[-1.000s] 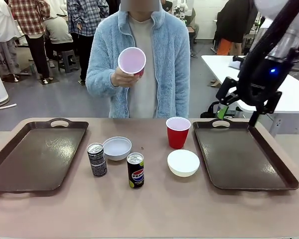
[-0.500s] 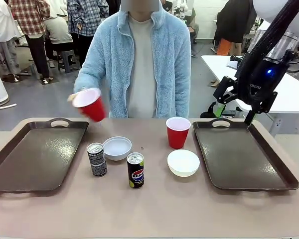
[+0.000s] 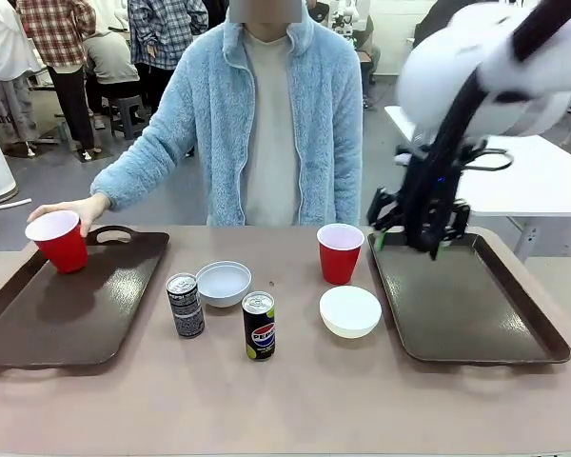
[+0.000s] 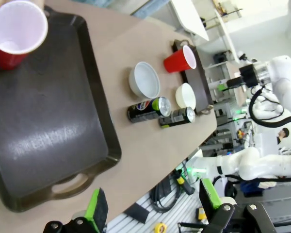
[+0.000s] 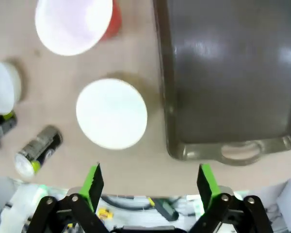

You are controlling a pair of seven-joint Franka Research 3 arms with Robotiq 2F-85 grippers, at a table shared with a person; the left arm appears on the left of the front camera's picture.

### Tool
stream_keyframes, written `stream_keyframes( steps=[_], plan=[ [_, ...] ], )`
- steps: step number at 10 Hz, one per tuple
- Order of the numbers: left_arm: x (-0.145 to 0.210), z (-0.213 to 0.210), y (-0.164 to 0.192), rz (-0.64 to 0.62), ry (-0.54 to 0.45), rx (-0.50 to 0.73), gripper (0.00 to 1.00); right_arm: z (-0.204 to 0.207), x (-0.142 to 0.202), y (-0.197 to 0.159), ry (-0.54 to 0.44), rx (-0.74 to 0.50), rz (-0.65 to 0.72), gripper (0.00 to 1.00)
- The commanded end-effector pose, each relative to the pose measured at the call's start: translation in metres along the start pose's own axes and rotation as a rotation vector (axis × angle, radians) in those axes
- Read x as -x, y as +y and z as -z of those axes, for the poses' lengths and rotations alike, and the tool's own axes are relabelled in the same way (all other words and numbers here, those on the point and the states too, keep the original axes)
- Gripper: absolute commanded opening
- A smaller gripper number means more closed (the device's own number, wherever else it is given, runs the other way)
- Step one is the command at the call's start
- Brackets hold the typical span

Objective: Prepare tableware on both trays.
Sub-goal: Pick up a Picnic Bowl from the table and place it on a Handle tray.

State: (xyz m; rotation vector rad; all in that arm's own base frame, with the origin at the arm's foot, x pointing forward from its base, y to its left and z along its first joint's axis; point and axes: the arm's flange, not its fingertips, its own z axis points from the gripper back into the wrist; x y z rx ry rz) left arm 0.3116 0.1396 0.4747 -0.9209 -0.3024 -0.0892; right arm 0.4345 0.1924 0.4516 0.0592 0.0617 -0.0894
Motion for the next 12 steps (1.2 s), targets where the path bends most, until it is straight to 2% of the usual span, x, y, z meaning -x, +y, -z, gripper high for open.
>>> stream_keyframes(
  steps=[1,4,6,8,12],
  plan=[
    [0.000,-0.001,0.001,0.008,-0.012,0.018,1.00,0.017,-0.010,0.022,-0.058,0.102,0.032,1.00],
    [0.000,-0.001,0.001,0.008,-0.012,0.018,1.00,0.041,-0.017,0.019,-0.055,0.102,0.028,1.00],
    [0.000,-0.001,0.001,0.008,-0.012,0.018,1.00,0.052,-0.017,0.019,0.015,0.083,-0.001,1.00],
    [0.000,-0.001,0.001,0.008,-0.012,0.018,1.00,0.060,-0.013,0.023,0.034,0.056,-0.038,1.00],
    [0.000,-0.001,0.001,0.008,-0.012,0.018,1.00,0.077,-0.023,0.014,0.110,0.036,-0.028,1.00]
  ],
)
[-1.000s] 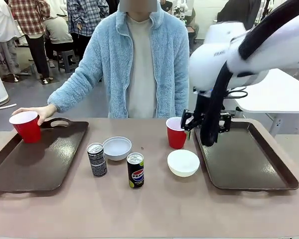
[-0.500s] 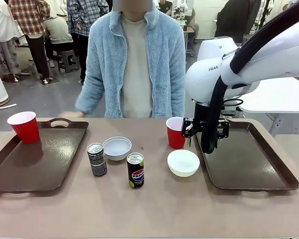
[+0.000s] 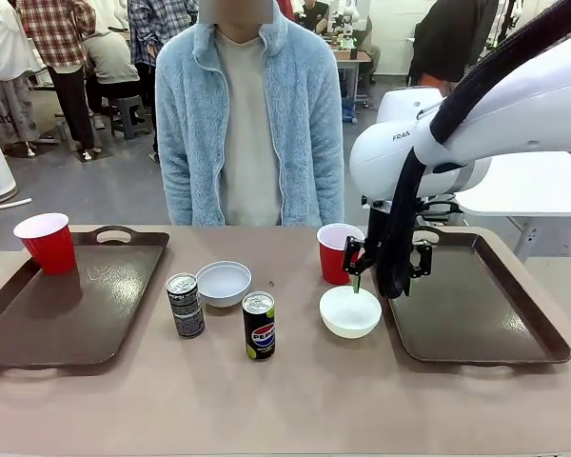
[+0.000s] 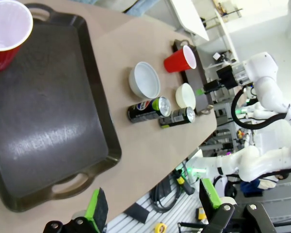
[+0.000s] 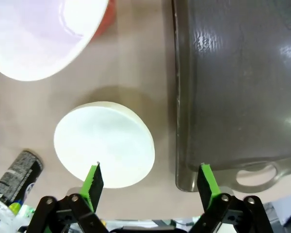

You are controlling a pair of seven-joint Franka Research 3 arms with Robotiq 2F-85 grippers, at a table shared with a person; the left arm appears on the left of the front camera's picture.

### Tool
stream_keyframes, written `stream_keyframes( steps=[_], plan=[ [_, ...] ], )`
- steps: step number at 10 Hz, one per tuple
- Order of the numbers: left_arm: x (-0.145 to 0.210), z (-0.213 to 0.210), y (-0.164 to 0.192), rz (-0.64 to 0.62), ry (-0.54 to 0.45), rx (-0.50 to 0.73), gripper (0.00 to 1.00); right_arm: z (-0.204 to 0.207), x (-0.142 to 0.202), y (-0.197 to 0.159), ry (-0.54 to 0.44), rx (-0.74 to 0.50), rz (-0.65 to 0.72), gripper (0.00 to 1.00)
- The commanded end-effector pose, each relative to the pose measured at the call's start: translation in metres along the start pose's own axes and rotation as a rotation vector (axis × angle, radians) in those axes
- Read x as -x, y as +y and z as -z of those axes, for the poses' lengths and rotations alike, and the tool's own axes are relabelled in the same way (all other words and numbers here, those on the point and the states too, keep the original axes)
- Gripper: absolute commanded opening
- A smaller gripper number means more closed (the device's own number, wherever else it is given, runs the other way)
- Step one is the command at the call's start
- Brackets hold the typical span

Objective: Prepare tableware on both trays.
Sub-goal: Pick up a Picnic Bowl from the table and place it on a Handle tray.

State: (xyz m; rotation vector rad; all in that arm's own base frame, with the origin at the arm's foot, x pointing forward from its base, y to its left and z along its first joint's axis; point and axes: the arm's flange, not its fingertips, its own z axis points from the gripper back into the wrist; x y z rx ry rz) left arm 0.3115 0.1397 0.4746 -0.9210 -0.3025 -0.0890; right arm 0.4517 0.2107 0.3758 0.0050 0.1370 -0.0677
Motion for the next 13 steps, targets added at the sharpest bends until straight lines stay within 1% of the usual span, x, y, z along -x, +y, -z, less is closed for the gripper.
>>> stream_keyframes(
  steps=[1,3,5,6,11,12,13],
  plan=[
    [0.000,-0.001,0.001,0.008,-0.012,0.018,1.00,0.004,-0.005,-0.003,0.054,-0.033,-0.016,1.00],
    [0.000,-0.001,0.001,0.008,-0.012,0.018,1.00,0.013,-0.005,-0.004,0.102,-0.045,-0.040,1.00],
    [0.000,-0.001,0.001,0.008,-0.012,0.018,1.00,0.016,-0.006,-0.003,0.114,-0.051,-0.062,0.97],
    [0.000,-0.001,0.001,0.008,-0.012,0.018,1.00,0.017,-0.008,-0.004,0.118,-0.052,-0.071,0.90],
    [0.000,-0.001,0.001,0.008,-0.012,0.018,1.00,0.019,-0.011,-0.006,0.135,-0.033,-0.084,0.40],
    [0.000,-0.001,0.001,0.008,-0.012,0.018,1.00,0.024,-0.013,-0.007,0.141,-0.020,-0.077,0.32],
    [0.000,-0.001,0.001,0.008,-0.012,0.018,1.00,0.028,-0.014,-0.006,0.146,-0.016,-0.078,0.21]
  ],
)
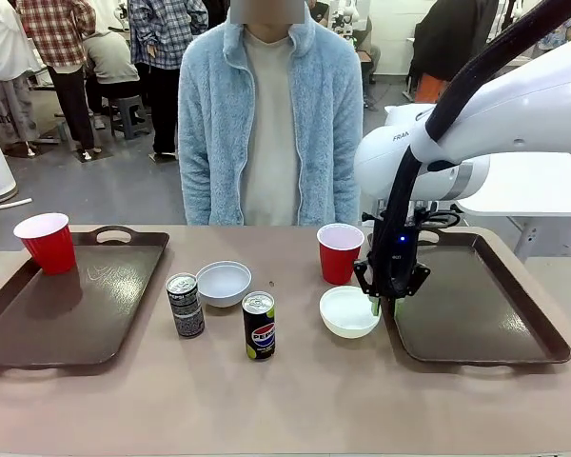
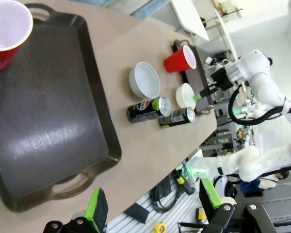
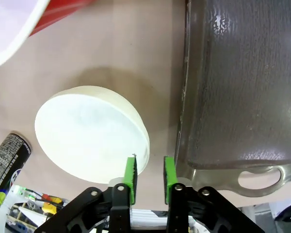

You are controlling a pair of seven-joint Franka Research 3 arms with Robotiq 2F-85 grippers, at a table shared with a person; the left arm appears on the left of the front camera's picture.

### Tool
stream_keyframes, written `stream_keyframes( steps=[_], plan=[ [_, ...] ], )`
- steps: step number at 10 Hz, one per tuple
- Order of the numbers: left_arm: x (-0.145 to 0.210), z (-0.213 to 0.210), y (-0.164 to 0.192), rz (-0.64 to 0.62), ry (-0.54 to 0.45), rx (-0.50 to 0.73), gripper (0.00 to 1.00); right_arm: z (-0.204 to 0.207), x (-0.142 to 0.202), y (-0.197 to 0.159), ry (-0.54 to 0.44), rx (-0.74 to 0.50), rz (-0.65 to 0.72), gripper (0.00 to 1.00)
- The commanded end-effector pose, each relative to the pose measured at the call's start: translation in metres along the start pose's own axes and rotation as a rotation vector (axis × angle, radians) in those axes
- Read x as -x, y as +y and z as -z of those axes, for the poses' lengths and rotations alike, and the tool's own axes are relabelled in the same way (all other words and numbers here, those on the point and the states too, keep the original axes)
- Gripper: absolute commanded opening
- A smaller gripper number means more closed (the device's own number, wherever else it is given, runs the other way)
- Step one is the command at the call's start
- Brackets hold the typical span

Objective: Prepare tableware on both trays.
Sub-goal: Pick up a Picnic Bowl from the table and place it on a Handle tray.

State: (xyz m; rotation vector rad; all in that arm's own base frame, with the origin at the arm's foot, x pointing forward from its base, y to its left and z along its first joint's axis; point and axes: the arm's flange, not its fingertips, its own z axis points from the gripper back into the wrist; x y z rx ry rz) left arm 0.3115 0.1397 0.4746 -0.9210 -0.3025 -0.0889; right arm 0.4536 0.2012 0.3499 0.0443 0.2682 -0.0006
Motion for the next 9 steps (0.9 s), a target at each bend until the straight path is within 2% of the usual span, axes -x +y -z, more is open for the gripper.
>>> stream_keyframes(
  steps=[1,2,3,7,9],
  plan=[
    [0.000,-0.001,0.001,0.008,-0.012,0.018,1.00,0.003,-0.009,0.003,0.013,0.019,-0.013,0.12],
    [0.000,-0.001,0.001,0.008,-0.012,0.018,1.00,0.005,-0.011,0.004,0.010,0.021,-0.014,0.02],
    [0.000,-0.001,0.001,0.008,-0.012,0.018,1.00,0.006,-0.012,0.003,0.018,0.026,-0.011,0.00],
    [0.000,-0.001,0.001,0.008,-0.012,0.018,1.00,0.001,-0.008,0.003,0.015,0.014,-0.017,0.00],
    [0.000,-0.001,0.001,0.008,-0.012,0.018,1.00,-0.024,0.010,0.007,0.039,-0.037,-0.004,0.00]
  ],
)
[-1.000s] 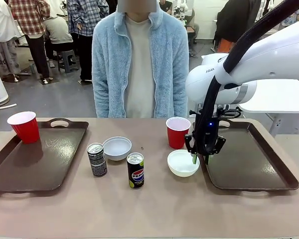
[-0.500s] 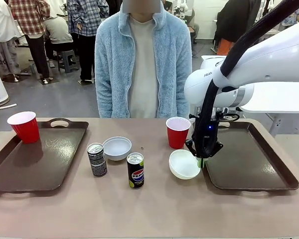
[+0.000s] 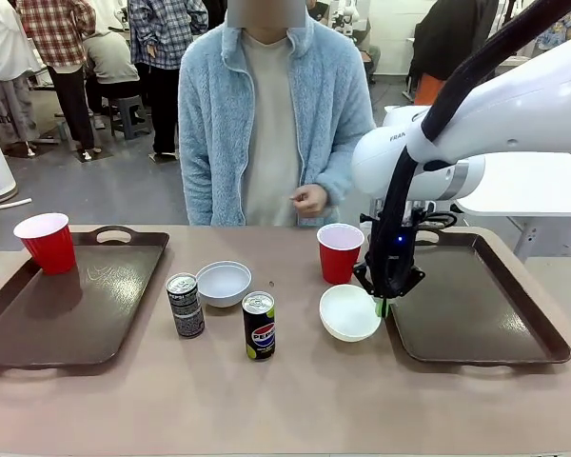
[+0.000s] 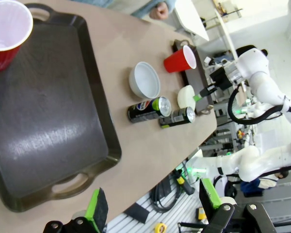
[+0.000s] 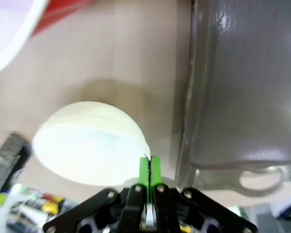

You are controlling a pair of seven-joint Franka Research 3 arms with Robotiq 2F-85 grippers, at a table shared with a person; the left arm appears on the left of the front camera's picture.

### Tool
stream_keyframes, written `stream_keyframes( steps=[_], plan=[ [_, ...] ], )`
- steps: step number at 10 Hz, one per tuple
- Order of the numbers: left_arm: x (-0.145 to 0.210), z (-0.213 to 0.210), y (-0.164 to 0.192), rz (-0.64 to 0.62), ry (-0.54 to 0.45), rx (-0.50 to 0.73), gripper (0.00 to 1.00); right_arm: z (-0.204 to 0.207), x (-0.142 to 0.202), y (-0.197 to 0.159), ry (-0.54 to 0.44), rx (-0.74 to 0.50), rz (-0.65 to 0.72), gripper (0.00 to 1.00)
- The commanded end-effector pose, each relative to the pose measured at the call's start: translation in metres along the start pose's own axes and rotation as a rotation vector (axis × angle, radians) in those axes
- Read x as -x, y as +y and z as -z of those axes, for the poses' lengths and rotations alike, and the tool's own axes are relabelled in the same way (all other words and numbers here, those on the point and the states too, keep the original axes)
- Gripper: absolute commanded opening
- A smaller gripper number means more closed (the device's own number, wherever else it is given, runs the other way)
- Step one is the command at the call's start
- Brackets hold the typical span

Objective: Prepare tableware on both trays.
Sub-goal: Pick up a Picnic Bowl from the table and place it on a Handle tray.

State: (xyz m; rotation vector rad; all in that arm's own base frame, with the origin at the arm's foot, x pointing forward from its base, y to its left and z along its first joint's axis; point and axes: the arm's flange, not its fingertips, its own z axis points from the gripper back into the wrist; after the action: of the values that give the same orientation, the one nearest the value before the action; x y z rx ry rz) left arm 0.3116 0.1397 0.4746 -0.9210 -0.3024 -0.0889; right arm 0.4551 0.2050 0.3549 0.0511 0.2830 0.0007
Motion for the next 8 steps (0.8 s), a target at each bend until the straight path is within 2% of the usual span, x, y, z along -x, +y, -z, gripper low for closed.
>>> stream_keyframes(
  steps=[1,3,5,8],
  plan=[
    [0.000,-0.001,0.001,0.008,-0.012,0.018,1.00,-0.037,0.022,0.004,0.022,-0.054,-0.004,0.00],
    [0.000,-0.001,0.001,0.008,-0.012,0.018,1.00,-0.070,0.041,-0.004,0.051,-0.075,0.023,0.00],
    [0.000,-0.001,0.001,0.008,-0.012,0.018,1.00,-0.096,0.048,-0.025,0.049,-0.024,0.095,0.00],
    [0.000,-0.001,0.001,0.008,-0.012,0.018,1.00,-0.121,0.040,-0.098,0.029,0.021,0.234,0.00]
  ],
)
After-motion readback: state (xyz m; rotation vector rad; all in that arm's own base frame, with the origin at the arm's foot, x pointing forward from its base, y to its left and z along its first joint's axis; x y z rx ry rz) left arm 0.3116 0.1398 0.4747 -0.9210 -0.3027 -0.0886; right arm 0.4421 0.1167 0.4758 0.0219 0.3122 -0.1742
